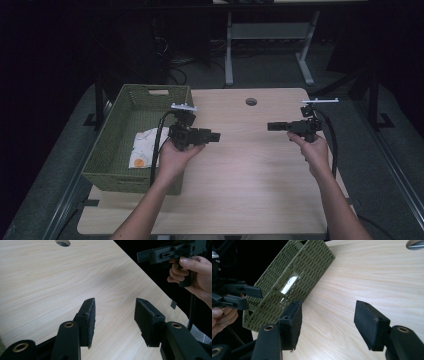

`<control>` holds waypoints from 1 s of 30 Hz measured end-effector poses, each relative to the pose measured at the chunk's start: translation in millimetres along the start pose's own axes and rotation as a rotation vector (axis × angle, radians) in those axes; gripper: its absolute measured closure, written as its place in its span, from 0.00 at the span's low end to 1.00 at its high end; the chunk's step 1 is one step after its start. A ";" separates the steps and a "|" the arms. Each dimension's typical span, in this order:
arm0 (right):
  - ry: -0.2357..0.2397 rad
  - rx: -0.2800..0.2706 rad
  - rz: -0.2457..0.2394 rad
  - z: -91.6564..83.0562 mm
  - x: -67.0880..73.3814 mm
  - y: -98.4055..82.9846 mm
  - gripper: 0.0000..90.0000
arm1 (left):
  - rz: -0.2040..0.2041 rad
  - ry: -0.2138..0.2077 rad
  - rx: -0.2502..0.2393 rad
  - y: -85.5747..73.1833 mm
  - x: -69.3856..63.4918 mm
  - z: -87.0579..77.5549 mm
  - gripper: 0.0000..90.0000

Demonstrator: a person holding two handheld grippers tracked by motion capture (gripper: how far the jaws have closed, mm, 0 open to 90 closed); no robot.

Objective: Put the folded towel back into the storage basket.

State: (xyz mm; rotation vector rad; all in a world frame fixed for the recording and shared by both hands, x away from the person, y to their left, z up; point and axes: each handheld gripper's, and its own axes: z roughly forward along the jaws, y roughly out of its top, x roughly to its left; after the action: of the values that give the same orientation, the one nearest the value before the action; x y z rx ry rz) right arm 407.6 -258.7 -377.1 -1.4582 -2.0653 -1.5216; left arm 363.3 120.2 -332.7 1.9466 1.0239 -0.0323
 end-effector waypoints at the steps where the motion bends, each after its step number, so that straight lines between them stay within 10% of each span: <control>1: 0.003 -0.002 -0.001 -0.9 -1.3 -1.2 0.43 | -0.001 -0.001 0.003 -0.4 -0.5 1.7 0.57; 30: -0.029 -0.004 0.050 -30.6 -30.6 -36.5 0.41 | 0.006 -0.029 0.036 -14.8 -23.8 55.2 0.55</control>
State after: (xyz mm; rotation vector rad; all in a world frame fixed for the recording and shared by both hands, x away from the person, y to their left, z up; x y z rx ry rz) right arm 382.9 -301.0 -405.4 -1.5302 -2.0263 -1.4959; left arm 357.5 68.4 -366.1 1.9763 1.0041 -0.0762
